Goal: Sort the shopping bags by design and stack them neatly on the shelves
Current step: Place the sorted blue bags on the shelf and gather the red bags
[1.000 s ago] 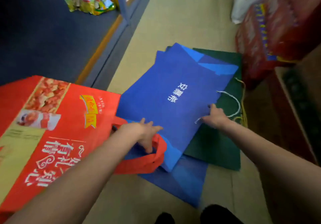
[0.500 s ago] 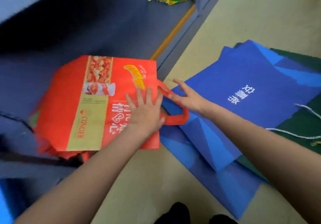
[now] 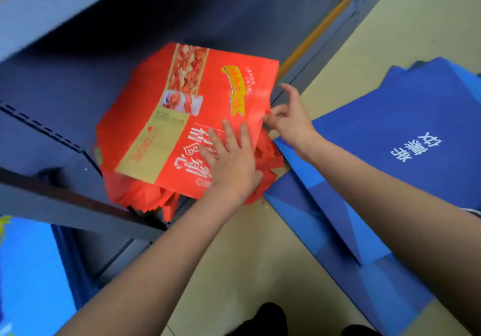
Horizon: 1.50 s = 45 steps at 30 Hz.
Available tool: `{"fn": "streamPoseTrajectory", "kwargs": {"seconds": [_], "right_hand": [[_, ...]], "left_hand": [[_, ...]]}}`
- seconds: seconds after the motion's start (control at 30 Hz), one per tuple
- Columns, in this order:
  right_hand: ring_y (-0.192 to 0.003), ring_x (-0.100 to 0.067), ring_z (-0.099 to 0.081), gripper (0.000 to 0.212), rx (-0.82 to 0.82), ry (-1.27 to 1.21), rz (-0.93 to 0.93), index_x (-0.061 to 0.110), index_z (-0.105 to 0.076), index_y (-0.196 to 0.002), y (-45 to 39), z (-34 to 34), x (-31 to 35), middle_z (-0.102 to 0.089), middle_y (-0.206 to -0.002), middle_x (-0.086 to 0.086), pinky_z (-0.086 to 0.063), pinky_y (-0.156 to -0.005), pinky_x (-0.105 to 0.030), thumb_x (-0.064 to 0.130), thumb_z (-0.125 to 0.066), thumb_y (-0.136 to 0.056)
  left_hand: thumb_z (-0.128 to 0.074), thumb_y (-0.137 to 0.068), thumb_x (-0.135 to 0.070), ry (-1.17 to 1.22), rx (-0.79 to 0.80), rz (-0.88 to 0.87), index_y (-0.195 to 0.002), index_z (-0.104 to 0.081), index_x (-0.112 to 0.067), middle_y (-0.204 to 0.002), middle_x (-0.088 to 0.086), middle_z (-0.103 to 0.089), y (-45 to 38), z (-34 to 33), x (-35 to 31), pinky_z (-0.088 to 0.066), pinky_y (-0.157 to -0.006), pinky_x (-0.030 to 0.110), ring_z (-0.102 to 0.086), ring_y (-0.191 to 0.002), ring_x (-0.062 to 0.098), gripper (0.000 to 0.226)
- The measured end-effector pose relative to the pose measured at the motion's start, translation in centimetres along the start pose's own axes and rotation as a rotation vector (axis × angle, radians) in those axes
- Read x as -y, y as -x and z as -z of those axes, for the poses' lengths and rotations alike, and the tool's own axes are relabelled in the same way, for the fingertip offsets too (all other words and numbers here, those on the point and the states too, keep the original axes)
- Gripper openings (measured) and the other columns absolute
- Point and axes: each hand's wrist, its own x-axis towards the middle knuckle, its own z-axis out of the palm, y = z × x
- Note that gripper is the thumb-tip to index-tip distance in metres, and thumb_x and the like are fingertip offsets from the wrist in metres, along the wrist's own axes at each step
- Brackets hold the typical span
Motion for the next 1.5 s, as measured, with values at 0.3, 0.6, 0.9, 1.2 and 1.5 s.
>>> {"fn": "streamPoseTrajectory", "kwargs": {"seconds": [0.3,0.6,0.9,1.2,1.5], "right_hand": [[-0.125,-0.027,-0.042,0.074,-0.019,0.335,-0.108,0.016,-0.024,-0.147,-2.7,-0.8,0.4,-0.037,-0.137,-0.016,-0.030,-0.108,-0.032,0.026,-0.065,-0.086],[-0.124,-0.025,-0.046,0.066,0.245,0.651,0.011,0.014,-0.033,-0.142,-4.9,-4.2,3.7,-0.045,-0.136,-0.012,-0.032,-0.099,-0.026,0.020,-0.067,-0.085],[-0.141,-0.031,-0.023,0.086,0.200,0.686,0.001,0.011,-0.014,-0.150,-7.3,-4.4,3.7,-0.015,-0.154,-0.017,-0.023,-0.113,-0.033,0.038,-0.065,-0.086],[-0.119,-0.031,-0.050,0.073,0.211,0.670,0.008,0.005,-0.040,-0.136,-6.1,-6.6,1.8,-0.048,-0.131,-0.018,-0.039,-0.097,-0.034,0.043,-0.069,-0.081],[-0.116,-0.014,-0.047,0.050,0.344,0.500,0.017,0.022,-0.043,-0.140,-3.3,-1.4,3.0,-0.051,-0.130,-0.003,-0.032,-0.102,-0.023,0.033,-0.057,-0.093]], "left_hand": [[-0.064,-0.082,-0.027,0.068,0.340,0.129,-0.148,0.007,-0.034,-0.152,0.018,-0.012,-1.7,2.8,8.1,-0.032,-0.108,0.051,-0.028,-0.133,0.044,0.097],[-0.063,-0.086,-0.039,0.009,0.203,0.208,-0.149,0.013,-0.021,-0.154,0.023,0.011,-1.8,2.9,5.6,-0.006,-0.107,0.067,0.007,-0.141,0.047,0.100],[-0.061,-0.088,-0.026,0.220,0.108,0.025,-0.147,-0.011,-0.039,-0.155,0.008,-0.009,-1.8,1.2,10.1,-0.019,-0.109,0.063,-0.012,-0.141,0.040,0.078],[-0.078,-0.064,-0.048,0.142,0.378,-0.047,-0.149,0.007,-0.036,-0.157,0.011,0.001,-1.2,2.9,13.8,-0.019,-0.114,0.052,-0.004,-0.144,0.034,0.120],[-0.064,-0.084,-0.046,0.263,0.147,0.214,-0.149,-0.001,-0.040,-0.158,0.009,0.003,-2.4,2.0,10.5,-0.009,-0.110,0.064,0.000,-0.142,0.043,0.090]]}}
